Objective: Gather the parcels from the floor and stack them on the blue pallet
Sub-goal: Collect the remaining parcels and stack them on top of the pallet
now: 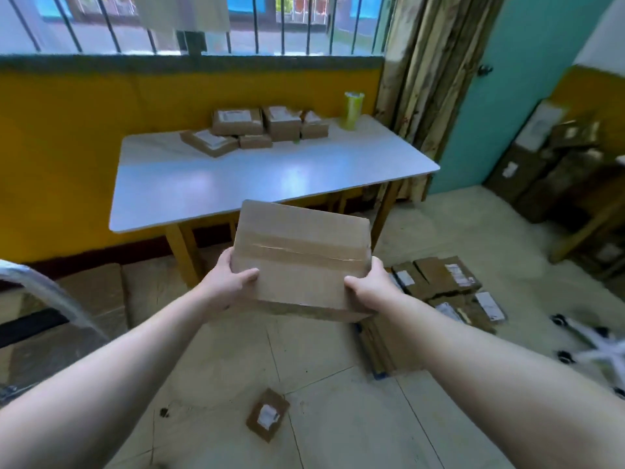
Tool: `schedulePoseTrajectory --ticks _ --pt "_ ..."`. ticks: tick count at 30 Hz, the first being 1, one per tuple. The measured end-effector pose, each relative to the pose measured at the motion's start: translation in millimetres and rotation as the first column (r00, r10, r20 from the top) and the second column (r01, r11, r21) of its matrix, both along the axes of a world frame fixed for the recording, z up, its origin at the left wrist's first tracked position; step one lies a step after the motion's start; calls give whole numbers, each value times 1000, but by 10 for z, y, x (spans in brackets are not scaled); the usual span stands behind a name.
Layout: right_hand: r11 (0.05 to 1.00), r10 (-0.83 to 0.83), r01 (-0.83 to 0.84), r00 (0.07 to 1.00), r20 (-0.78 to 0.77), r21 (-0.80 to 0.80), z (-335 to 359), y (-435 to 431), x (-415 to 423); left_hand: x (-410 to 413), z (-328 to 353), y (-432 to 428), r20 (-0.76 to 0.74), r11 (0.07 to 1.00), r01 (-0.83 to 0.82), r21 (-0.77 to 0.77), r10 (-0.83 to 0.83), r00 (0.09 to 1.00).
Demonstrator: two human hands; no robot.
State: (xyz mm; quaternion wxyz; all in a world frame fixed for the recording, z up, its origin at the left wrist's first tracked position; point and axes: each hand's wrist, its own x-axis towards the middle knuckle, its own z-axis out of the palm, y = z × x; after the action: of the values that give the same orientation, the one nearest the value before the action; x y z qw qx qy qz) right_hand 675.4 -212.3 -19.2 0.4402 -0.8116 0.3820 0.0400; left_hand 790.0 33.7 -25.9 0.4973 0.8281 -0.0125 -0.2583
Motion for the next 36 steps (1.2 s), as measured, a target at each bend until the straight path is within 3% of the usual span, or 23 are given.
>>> schedulePoseTrajectory --ticks 5,14,21,31,36 --pt "997 -73 76 992 102 -21 452 -594 -598 -367 581 -656 111 992 100 75 -108 988" --pt "972 -186 218 942 279 -88 1113 -2386 -1942 -1475 1264 -2622 187 973 229 10 -227 956" --pt "951 -239 290 910 338 -110 1266 -3489 -2742 -2133 1445 -3814 101 953 299 -39 -294 950" --pt "952 -230 285 906 355 -111 1034 -4479 -2297 -1680 1320 -4813 110 947 319 -51 -312 944" --pt "958 -222 262 933 284 -114 829 -5034 -1824 -1234 962 -5366 94 954 301 -21 -297 950"
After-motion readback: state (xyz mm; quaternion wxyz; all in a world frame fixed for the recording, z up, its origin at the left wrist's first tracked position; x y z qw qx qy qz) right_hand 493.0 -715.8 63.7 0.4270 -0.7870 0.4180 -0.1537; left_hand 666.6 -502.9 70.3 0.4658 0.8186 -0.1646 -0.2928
